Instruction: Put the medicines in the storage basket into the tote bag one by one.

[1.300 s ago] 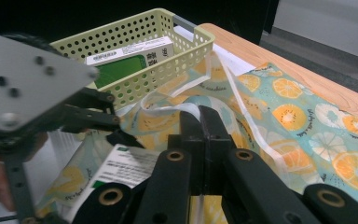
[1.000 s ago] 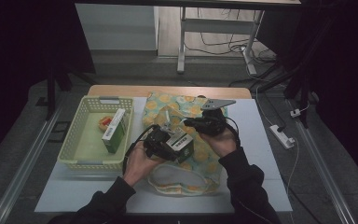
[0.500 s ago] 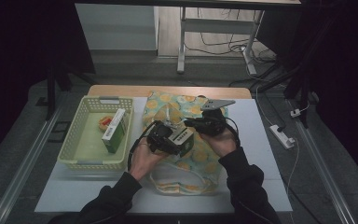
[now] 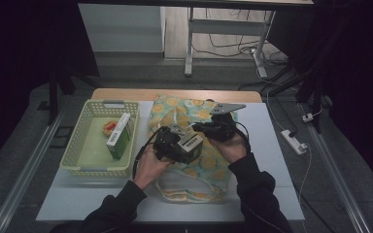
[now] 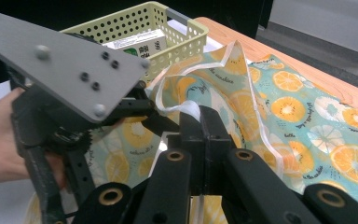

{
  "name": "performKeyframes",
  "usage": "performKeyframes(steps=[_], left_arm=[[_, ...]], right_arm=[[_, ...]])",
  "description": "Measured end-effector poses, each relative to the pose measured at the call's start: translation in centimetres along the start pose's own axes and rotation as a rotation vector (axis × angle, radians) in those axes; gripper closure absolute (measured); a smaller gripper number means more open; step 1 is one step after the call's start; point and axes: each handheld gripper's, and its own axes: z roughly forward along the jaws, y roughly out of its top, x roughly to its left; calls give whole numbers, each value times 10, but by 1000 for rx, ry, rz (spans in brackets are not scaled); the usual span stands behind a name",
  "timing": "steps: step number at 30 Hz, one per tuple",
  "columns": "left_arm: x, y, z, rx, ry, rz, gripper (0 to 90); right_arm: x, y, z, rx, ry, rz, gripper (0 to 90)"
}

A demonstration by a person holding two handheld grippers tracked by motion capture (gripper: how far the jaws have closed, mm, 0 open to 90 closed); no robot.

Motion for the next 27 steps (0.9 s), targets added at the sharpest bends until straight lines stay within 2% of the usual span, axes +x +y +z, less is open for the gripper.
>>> performKeyframes(steps=[7,13,15,18,27], left_arm=[[-5,-7,-15,-37,-28,-5,58],[-15,-12,-28,-46,-61,29,41],[-17,-13,-33,-56,-87,32,35],[-16,-18,-39,-69,-120,32,13],[-8,-30,-59,-92,-141,6,0]], right_arm=[[-1,0,1,1,-1,3,898],[-1,-1,1,4,-3,4,899],[-1,-1,1,2,-2,4,898],[-1,-1,0,1,-2,4,898],[-1,-1,0,0,-3,4,898]])
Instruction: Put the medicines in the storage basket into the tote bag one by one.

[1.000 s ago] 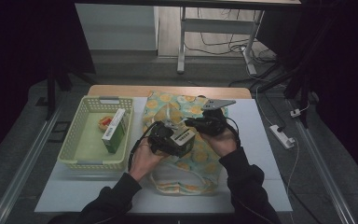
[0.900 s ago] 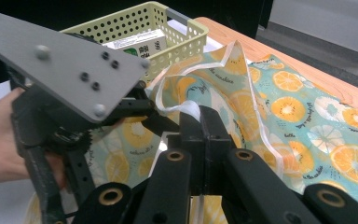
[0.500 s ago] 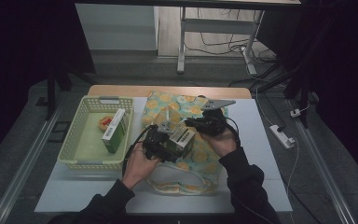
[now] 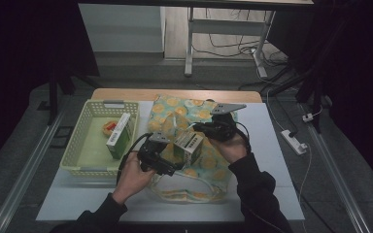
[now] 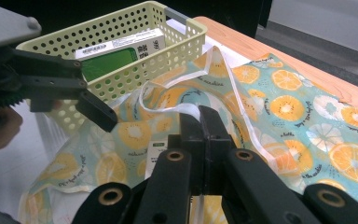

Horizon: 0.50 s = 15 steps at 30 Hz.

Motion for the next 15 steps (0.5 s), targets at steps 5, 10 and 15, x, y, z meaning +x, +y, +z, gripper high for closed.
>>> performKeyframes(steps=[5,10,15], left_arm=[[2,-3,-13,-17,-15,-3,0],[6,-9,-26,-22,-6,-2,0],[14,-13,-38,-20,25,-10,0]], right_arm=[[0,0,-1,-1,0,0,898],[-1,0,-2,-1,-2,2,898],[-1,0,-2,-1,-2,0,898]])
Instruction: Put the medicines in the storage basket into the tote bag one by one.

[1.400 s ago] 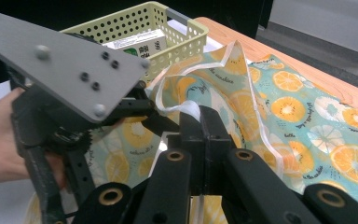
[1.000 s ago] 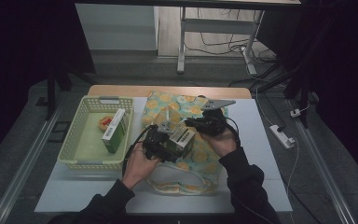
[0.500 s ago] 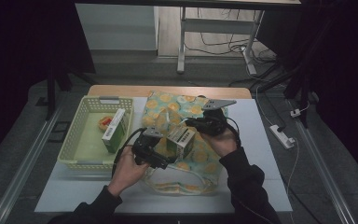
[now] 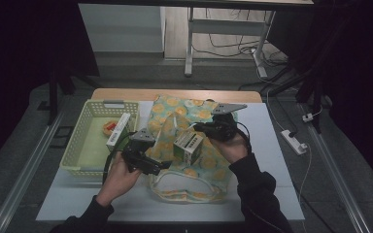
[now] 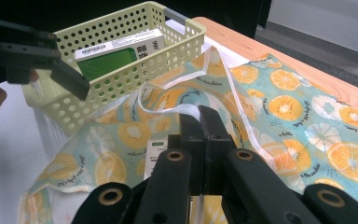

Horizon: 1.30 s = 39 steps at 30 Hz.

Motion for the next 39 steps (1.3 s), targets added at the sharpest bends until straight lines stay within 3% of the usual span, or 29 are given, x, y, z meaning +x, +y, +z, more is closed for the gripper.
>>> performKeyframes(steps=[3,7,12,16,20,26,39], left_arm=[[6,-3,-7,0,33,-10,0],[15,-6,-17,-12,42,-26,0],[24,-10,-26,-22,22,-33,0],[32,-12,-35,-31,48,-46,0],[38,-14,-46,-40,104,-48,0],[52,-20,-58,-30,175,-91,0],[85,-43,-66,12,313,-230,0]], right_arm=[[0,0,0,-2,0,1,898],[-1,0,-1,-5,-2,3,898],[-2,0,-2,-5,-4,4,898],[-3,-1,-3,-7,-7,6,898],[-3,-1,-3,-6,-6,6,898],[-3,0,-4,-6,-9,4,898],[-3,0,-3,-7,-8,5,898]])
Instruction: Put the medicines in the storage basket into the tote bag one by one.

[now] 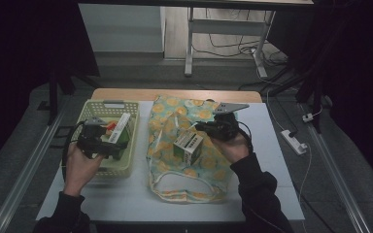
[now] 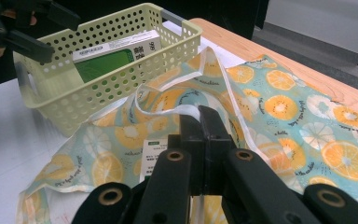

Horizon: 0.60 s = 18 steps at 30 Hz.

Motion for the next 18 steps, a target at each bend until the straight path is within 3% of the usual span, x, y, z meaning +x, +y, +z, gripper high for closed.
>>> performKeyframes(steps=[4,12,18], left_arm=[[7,-4,9,38,24,-24,0],[14,-9,26,114,56,-36,9],[12,-10,31,157,85,-21,106]], right_arm=[[0,0,0,2,2,-1,898],[0,0,1,3,3,-2,898],[0,0,1,2,3,-3,898]])
